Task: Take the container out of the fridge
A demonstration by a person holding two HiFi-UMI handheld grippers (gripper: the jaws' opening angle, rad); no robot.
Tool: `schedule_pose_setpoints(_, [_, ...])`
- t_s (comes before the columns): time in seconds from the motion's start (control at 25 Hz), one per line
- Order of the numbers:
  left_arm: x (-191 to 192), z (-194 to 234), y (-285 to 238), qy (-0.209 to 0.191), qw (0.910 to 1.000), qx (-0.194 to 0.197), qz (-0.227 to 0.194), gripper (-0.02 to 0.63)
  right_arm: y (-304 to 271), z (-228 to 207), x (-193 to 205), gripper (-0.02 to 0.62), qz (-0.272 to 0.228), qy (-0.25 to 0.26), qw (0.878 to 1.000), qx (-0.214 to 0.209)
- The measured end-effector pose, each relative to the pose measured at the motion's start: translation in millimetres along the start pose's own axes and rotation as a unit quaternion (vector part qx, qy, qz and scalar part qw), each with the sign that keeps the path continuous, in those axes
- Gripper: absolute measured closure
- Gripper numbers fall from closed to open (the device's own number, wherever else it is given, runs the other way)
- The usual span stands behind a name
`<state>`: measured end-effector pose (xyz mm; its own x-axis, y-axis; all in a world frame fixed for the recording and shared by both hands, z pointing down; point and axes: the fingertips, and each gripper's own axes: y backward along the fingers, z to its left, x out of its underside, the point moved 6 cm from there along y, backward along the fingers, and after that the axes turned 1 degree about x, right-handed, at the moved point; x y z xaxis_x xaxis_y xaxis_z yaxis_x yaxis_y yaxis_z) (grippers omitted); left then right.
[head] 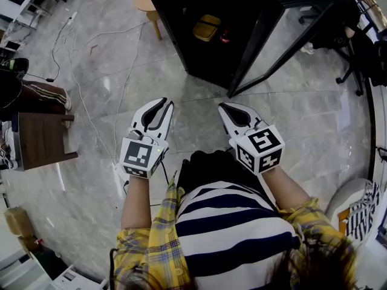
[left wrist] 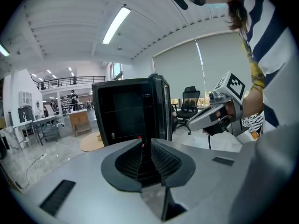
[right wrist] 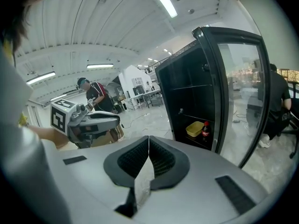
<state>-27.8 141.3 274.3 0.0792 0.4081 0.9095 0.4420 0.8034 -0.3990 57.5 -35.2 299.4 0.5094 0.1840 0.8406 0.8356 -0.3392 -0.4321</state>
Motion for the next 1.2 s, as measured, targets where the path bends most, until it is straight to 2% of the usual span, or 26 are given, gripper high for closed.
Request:
schedule_pose_setpoints(0.16, [1,5,-18,-0.021,0.9995,0.018,0.014,0.522,-4,-6,3,0.567,-0.001,-0.009,1.000,0.010])
schedule_pose_setpoints(0.48, [13,32,-60,-0.075,0.9933,0.081,0.033,0.522,-28,-10,2,0.568,-0.013,-0.030,0.998,0.054])
schedule_pose_setpoints(0.64, [13,56,-82,-0.094,0.9876,0.120,0.036,0.522,-44,-15,-7,0.566,-0.028,-0.051,0.994,0.093])
schedule_pose_setpoints(0.72, [13,64,-94,-0.113,0.9816,0.148,0.040,0.522,-54,-21,-10,0.566,-0.033,-0.069,0.990,0.118])
schedule_pose_setpoints(0.84, [17,81,-107,-0.161,0.9676,0.186,0.055,0.522,-75,-18,-17,0.566,-0.043,-0.097,0.983,0.150])
schedule_pose_setpoints(0.96, [25,105,-114,-0.204,0.9541,0.209,0.066,0.522,-97,-7,-22,0.566,-0.048,-0.112,0.976,0.182])
schedule_pose_setpoints(1.2, [46,134,-142,-0.255,0.9293,0.255,0.080,0.520,-123,6,-13,0.567,-0.060,-0.151,0.955,0.248])
